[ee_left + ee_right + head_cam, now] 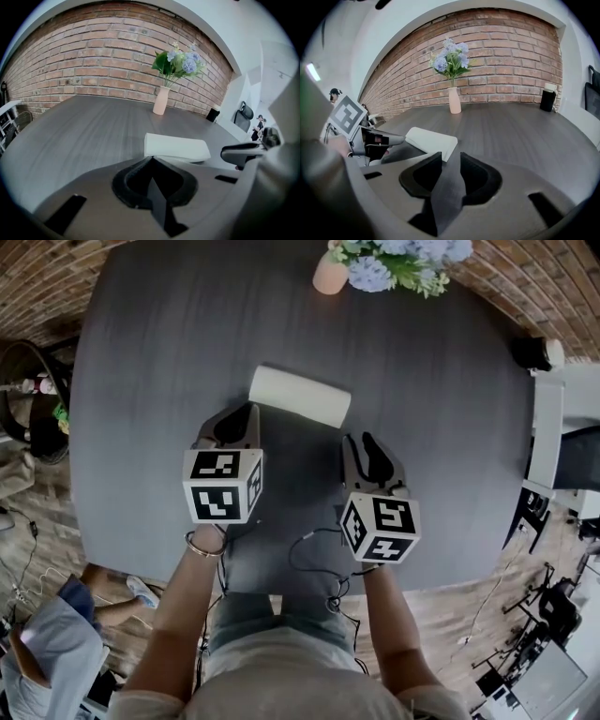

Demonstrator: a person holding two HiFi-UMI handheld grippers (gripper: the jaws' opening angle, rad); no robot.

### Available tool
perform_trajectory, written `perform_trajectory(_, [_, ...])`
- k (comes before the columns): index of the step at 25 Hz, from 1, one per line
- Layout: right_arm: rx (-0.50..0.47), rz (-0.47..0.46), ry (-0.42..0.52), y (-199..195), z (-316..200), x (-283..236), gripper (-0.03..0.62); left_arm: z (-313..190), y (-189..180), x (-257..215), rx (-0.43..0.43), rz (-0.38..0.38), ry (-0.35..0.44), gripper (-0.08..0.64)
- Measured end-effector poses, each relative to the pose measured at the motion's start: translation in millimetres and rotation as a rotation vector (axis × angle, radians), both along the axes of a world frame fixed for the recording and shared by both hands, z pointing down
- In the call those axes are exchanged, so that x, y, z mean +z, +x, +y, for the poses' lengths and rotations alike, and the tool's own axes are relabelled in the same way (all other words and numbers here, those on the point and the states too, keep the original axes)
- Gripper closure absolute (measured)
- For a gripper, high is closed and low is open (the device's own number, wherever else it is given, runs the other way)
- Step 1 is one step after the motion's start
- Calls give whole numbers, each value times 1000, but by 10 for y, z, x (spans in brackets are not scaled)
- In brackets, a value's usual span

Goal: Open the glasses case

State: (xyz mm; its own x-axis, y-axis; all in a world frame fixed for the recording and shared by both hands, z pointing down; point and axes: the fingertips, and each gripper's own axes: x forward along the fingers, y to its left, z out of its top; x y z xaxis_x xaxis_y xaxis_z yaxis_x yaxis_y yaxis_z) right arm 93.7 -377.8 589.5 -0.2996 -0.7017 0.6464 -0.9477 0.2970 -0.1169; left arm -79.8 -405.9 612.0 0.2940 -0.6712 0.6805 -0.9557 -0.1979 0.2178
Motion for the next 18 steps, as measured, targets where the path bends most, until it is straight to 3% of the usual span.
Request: perform_trajectory(18, [-80,21,-16,-88,-56,148,459,-80,100,100,32,-24,-24,561])
